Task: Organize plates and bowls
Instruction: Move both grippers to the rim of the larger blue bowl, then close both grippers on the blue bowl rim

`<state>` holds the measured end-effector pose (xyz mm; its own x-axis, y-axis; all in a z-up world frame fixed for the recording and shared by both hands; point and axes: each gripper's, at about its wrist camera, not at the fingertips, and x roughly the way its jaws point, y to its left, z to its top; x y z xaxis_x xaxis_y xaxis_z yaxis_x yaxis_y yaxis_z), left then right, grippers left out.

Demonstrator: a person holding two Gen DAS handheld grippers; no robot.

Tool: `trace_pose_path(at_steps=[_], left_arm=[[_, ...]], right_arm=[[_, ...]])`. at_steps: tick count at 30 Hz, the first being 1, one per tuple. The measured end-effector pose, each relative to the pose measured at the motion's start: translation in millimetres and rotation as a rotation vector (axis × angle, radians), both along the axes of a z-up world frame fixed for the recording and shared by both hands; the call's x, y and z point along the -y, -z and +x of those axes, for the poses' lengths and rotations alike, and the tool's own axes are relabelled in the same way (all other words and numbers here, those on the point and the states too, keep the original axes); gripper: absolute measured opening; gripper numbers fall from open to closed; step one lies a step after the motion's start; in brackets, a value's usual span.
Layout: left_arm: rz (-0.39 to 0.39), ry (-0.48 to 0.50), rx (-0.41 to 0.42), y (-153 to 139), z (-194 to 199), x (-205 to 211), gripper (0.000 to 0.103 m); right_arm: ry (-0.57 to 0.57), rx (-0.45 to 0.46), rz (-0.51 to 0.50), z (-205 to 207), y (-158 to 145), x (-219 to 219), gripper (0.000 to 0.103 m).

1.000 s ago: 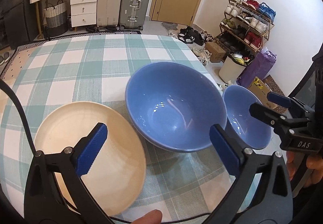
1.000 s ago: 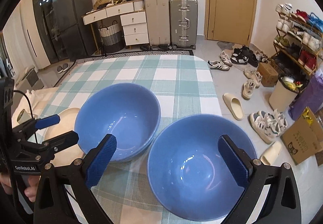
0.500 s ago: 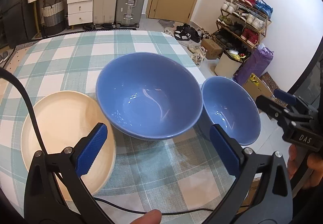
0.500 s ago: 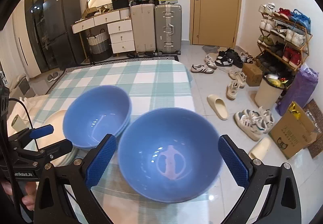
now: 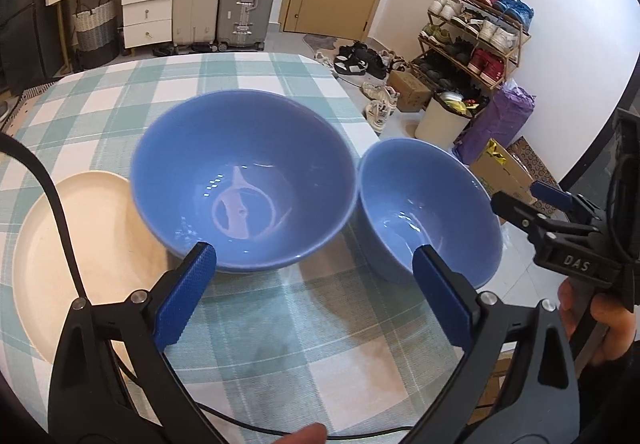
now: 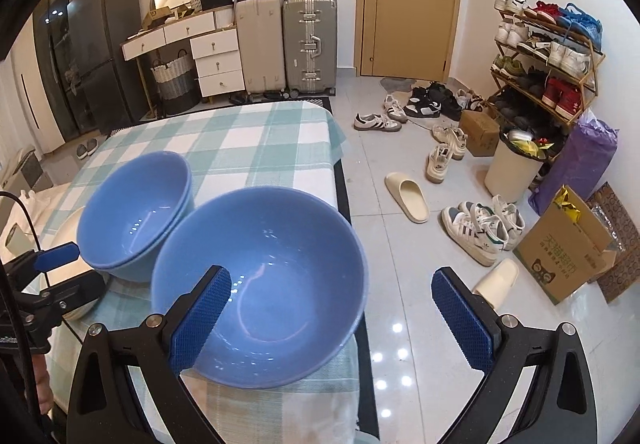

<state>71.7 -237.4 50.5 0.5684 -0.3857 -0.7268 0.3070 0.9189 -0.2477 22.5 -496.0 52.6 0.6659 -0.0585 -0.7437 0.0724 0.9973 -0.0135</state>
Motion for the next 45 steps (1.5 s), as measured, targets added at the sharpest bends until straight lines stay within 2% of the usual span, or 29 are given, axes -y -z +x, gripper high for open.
trace_pose_path(at_steps=[8, 10, 12, 20, 22, 23, 26, 29, 33, 36, 38, 45], left_arm=[[0.003, 0.038, -0.006, 3, 1, 24, 0.097], [-0.025, 0.056, -0.024, 3, -2, 28, 0.097], [-0.049, 0.064, -0.032, 3, -6, 32, 0.094], [-0.033, 0.081, -0.053, 12, -9, 51, 0.087], [-0.025, 0.083, -0.064, 16, -9, 56, 0.08], [-0.019, 0.081, -0.076, 18, -9, 58, 0.077], [-0.017, 0.089, -0.075, 22, -8, 64, 0.076], [-0.024, 0.084, -0.088, 27, -5, 67, 0.074], [-0.038, 0.071, -0.094, 32, 0, 69, 0.069], [-0.037, 0.073, -0.098, 35, 2, 72, 0.065], [-0.032, 0.073, -0.101, 37, 3, 75, 0.059], [-0.019, 0.082, -0.1, 43, 9, 80, 0.038]], right_arm=[[0.021, -0.004, 0.027, 4, 14, 18, 0.102], [0.024, -0.008, 0.031, 3, 16, 21, 0.102], [0.027, -0.009, 0.041, 2, 20, 24, 0.102], [0.018, -0.028, 0.081, 3, 35, 31, 0.101], [0.014, -0.032, 0.091, 5, 38, 33, 0.098], [0.013, -0.037, 0.096, 7, 40, 33, 0.092], [0.013, -0.058, 0.104, 12, 47, 35, 0.082], [0.008, -0.063, 0.1, 16, 50, 34, 0.079], [-0.004, -0.057, 0.091, 21, 51, 30, 0.068], [-0.007, -0.048, 0.084, 25, 51, 29, 0.065], [-0.007, -0.042, 0.085, 25, 52, 29, 0.062], [-0.018, -0.042, 0.072, 26, 55, 26, 0.043]])
